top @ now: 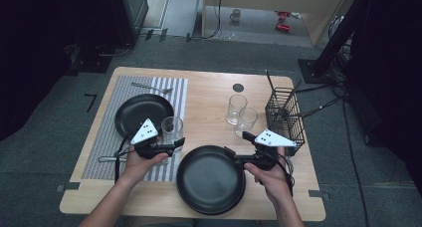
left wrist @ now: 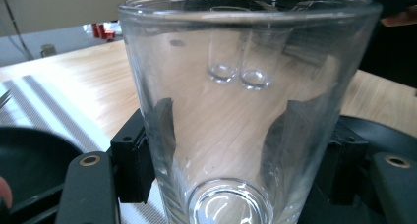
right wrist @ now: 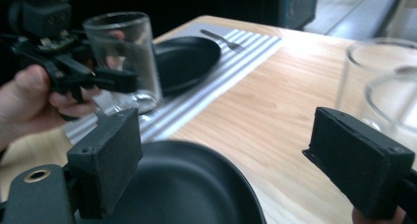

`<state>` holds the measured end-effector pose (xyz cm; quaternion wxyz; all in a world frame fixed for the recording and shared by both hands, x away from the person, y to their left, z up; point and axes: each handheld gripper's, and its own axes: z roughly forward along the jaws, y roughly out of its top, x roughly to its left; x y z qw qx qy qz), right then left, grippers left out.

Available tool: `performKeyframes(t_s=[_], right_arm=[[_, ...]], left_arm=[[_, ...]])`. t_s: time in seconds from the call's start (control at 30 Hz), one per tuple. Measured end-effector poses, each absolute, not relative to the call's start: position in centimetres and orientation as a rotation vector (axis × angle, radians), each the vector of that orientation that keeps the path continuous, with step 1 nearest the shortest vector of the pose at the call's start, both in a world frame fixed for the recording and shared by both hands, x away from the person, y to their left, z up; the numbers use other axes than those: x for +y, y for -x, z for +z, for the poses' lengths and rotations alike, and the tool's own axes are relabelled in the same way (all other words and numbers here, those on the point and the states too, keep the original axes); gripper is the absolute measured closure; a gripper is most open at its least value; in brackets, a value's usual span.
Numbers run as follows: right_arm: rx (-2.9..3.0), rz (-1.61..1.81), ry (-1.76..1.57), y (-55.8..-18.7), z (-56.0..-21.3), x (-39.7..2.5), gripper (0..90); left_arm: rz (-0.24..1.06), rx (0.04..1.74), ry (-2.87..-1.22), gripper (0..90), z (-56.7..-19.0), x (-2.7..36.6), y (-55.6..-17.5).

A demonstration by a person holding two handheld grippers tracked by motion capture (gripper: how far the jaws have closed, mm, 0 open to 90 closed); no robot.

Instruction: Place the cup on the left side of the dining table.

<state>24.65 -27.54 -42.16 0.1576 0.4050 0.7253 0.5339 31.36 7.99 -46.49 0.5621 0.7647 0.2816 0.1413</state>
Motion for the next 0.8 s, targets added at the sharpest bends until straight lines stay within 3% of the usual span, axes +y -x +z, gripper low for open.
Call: performKeyframes(t_s=[0.8], right_arm=[[1.975, 1.322, -1.368, -20.8, -47.3, -33.3, 13.2]], left_arm=[[0.369, 0.801, -1.845, 31.2, -48.2, 11.3, -31.1]])
